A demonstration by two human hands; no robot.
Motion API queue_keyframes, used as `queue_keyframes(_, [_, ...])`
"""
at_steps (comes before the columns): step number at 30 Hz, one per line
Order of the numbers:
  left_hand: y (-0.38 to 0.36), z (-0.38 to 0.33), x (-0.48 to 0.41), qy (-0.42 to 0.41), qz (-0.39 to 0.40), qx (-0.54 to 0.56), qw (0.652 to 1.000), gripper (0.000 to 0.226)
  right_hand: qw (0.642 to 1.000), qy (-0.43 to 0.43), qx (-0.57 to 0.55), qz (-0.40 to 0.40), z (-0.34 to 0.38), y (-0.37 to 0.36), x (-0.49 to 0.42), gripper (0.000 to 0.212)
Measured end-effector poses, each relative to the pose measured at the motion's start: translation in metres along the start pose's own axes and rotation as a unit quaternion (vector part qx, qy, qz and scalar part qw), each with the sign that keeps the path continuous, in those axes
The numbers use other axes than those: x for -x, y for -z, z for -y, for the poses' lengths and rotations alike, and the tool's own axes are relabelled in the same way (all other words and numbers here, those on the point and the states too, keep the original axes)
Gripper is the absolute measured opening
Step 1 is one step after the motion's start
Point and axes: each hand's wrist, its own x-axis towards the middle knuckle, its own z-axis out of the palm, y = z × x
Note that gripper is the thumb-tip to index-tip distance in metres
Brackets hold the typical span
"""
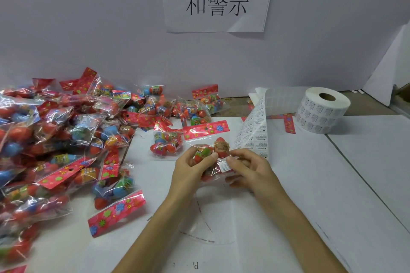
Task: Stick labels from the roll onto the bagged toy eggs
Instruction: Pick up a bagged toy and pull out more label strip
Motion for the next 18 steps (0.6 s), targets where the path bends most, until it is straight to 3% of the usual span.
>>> queue_keyframes(9, [-0.0018,-0.0028,0.0039,-0.002,0.035,0.009,0.999,0.042,0.999,0.039,0.030,-0.022,-0.0032,0.0021,-0.0001,0.015])
queue_keyframes(15, [-0.0003,0.0001,0.0030,0.000,0.078,0.003,0.997,0.062,0.999,0.034,0.007,-0.024,-0.0010,0.0048,0.0001,0.012])
queue_keyframes(18, [0.0019,-0.0004,0.0013,0.002,0.082,0.005,0.997,0.060,0.999,0.023,-0.030,-0.017,0.0005,0.0037,0.0008,0.010])
